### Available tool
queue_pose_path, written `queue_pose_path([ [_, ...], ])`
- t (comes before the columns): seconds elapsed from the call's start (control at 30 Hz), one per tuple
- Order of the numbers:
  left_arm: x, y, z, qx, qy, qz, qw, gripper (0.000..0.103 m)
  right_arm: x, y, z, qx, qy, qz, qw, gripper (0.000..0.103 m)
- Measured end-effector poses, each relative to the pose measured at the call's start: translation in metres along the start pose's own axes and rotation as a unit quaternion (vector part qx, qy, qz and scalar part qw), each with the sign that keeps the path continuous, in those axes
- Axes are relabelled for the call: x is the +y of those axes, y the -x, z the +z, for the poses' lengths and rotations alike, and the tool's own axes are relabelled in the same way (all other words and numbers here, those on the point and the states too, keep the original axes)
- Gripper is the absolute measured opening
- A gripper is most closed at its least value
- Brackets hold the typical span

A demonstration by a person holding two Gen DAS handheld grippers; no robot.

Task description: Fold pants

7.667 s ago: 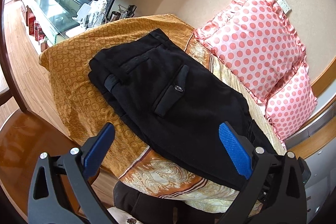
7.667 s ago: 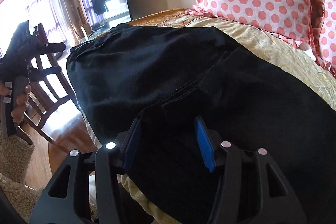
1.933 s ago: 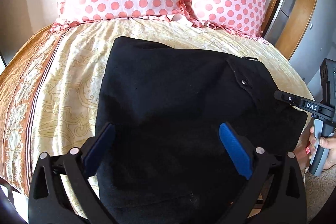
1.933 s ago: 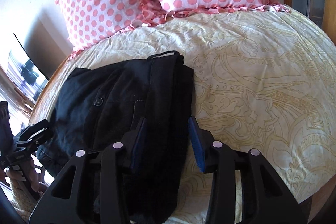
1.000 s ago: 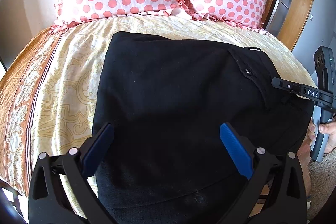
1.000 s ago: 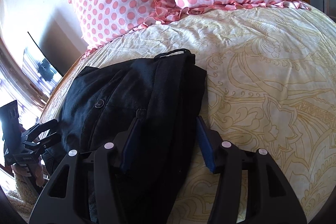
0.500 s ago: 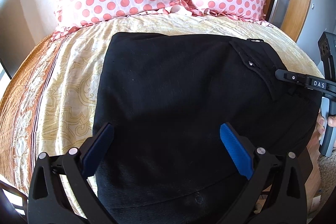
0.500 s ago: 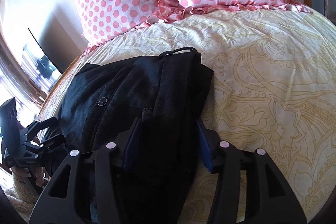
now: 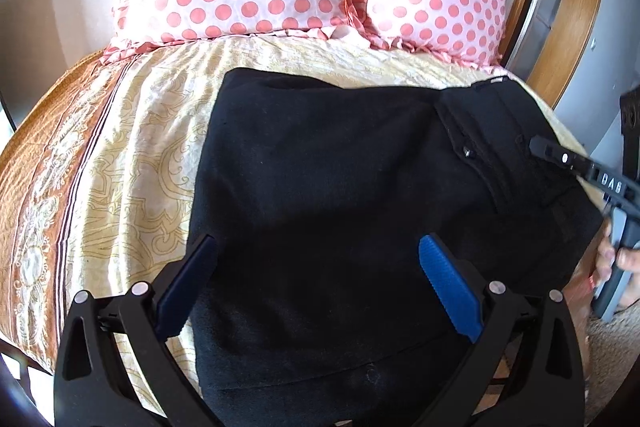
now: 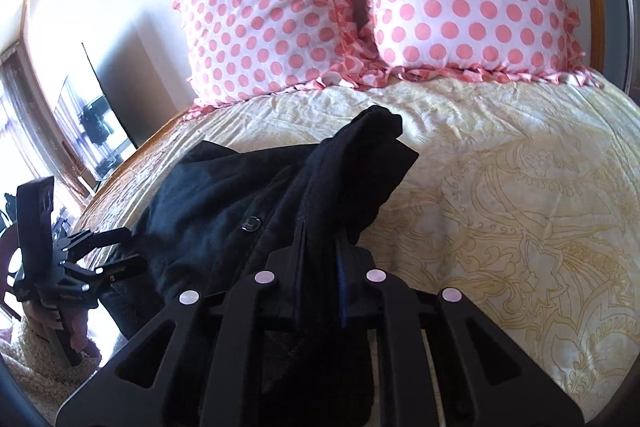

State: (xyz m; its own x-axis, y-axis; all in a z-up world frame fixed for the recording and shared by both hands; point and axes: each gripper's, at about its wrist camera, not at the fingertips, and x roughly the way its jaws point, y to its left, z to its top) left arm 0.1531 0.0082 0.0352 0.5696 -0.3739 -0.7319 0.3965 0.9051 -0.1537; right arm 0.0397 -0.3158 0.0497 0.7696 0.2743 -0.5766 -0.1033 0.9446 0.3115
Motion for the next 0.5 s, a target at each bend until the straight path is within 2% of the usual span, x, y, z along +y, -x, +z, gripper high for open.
queue_pose_path([
  [0.1,0.020,0.022,0.013,-0.042,0.039,-0.009,0.9983,0.101,0.024,0.003,-0.001,-0.008,0.036,0.009,0.999,0.013],
  [0.17,0.035,0.028,0.023,-0.055,0.057,-0.013,0.9968,0.101,0.029,0.001,-0.002,-0.006,0.049,0.000,0.999,0.013],
  [0.27,0.058,0.018,0.035,-0.025,0.091,-0.043,0.9946,0.099,0.021,-0.001,-0.003,-0.002,0.033,0.000,0.999,0.013],
  [0.4,0.078,-0.007,0.043,0.029,0.133,-0.095,0.9862,0.092,0.004,-0.003,-0.006,0.003,0.002,0.005,1.000,0.013],
  [0.5,0.082,-0.025,0.046,0.062,0.139,-0.097,0.9836,0.090,-0.005,-0.006,-0.009,0.008,-0.013,0.004,1.000,0.013],
])
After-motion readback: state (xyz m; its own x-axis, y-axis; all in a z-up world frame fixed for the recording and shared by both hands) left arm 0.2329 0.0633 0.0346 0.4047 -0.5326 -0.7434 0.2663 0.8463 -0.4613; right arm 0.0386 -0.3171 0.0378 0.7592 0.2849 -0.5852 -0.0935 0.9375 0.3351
